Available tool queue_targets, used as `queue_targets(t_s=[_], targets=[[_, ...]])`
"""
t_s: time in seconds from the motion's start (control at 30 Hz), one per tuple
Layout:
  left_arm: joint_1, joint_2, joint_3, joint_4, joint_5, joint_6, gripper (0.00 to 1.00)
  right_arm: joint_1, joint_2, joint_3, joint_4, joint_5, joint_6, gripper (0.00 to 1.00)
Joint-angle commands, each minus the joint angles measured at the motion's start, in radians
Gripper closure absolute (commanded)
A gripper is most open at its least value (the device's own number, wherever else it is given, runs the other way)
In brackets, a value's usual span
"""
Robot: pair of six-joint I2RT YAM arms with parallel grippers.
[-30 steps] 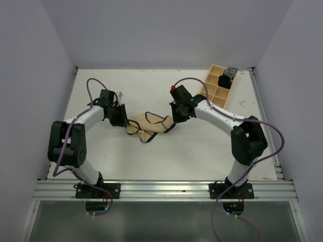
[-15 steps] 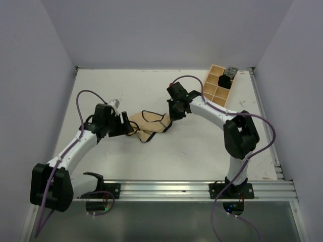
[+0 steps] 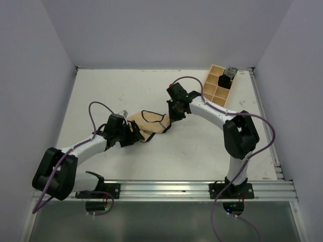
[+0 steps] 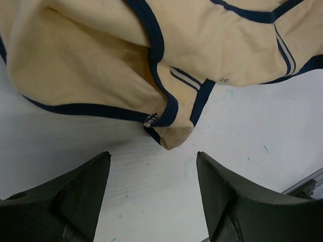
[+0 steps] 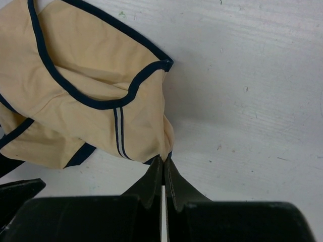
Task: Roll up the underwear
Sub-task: Flatten the underwear
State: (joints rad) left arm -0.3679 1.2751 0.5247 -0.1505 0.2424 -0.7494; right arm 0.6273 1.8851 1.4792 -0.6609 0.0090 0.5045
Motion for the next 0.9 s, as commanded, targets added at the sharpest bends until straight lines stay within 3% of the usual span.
queue_targets(t_s=[0.0,0.27,0.4,0.43,0.5,0.53,0.6,0.73,0.87], targets=[[-0.016,0.036,0.018,0.132,-0.015,-0.045,0.27,-0.005,-0.034,-0.01,0.012,-0.006,0.012,1.0],[-0.029,0.11,0.023,0.187,-0.023,-0.074,0.35,-0.005,-0.057,-0.016,0.015,-0.026,0.023,1.0],[-0.031,0.135,0.04,0.206,-0.003,-0.076,0.55,-0.005,-0.063,-0.019,0.02,-0.023,0.032,1.0],[-0.031,0.145,0.058,0.2,0.001,-0.067,0.67,-0.005,-0.063,-0.016,0.02,-0.023,0.032,1.0],[-0.031,0.153,0.09,0.166,0.003,-0.048,0.81,-0.005,-0.061,-0.001,0.015,-0.014,0.029,1.0],[-0.031,0.147,0.118,0.085,0.006,-0.033,0.93,-0.008,-0.063,0.01,0.009,-0.012,0.026,1.0],[-0.028,0.129,0.223,-0.08,-0.015,0.021,1.0,-0.017,-0.064,0.067,-0.041,0.021,0.017,1.0],[0.062,0.011,0.423,-0.291,0.047,0.134,1.0,-0.119,-0.095,0.2,-0.172,0.037,0.042,1.0],[0.19,0.061,0.616,-0.48,0.093,0.194,1.0,-0.186,-0.145,0.239,-0.184,0.002,0.083,1.0]])
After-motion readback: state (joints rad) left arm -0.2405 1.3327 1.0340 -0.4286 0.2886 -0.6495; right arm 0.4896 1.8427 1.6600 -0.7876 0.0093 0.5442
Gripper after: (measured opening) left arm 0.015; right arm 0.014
